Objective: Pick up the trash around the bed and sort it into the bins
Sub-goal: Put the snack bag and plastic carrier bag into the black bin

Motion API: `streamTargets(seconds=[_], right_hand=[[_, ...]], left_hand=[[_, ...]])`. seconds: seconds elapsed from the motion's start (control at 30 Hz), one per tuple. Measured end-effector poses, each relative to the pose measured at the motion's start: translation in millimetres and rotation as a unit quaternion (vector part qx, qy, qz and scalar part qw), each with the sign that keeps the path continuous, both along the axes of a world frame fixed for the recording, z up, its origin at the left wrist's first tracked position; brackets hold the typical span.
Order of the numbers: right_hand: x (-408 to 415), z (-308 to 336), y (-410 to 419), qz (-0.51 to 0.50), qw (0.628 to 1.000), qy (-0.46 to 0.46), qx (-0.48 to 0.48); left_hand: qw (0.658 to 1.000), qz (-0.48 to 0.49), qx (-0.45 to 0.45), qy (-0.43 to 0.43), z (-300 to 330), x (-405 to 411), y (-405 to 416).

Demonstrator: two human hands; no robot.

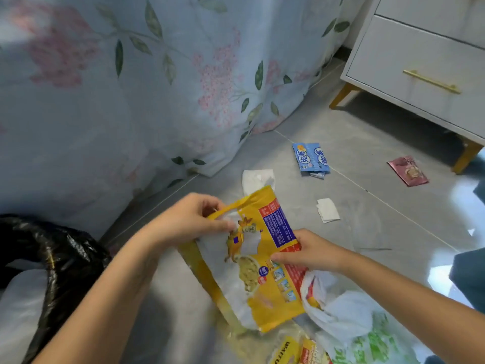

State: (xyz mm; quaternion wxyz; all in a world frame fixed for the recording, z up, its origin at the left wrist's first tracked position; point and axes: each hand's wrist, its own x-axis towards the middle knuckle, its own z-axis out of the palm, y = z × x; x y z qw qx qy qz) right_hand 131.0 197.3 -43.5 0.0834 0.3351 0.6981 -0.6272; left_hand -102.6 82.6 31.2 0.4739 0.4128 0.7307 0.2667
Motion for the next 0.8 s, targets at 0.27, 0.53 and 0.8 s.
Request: streamTargets(seconds=[0.27, 0.53, 0.8], right_hand=[[-7, 35, 7, -0.219, 0.963, 0.134, -0.086], [-8, 31, 0, -0.217, 0.947, 0.142, -0.190], [-4, 33, 8, -0.258, 0.883, 0.179, -0.348]], left_hand=[[0.959, 0.275, 0.074, -0.005, 12, 12, -25], [0.925, 0.245, 0.068, -0.283, -22, 24, -34], [0.911, 0.269, 0.112, -0.292, -34, 17, -40]])
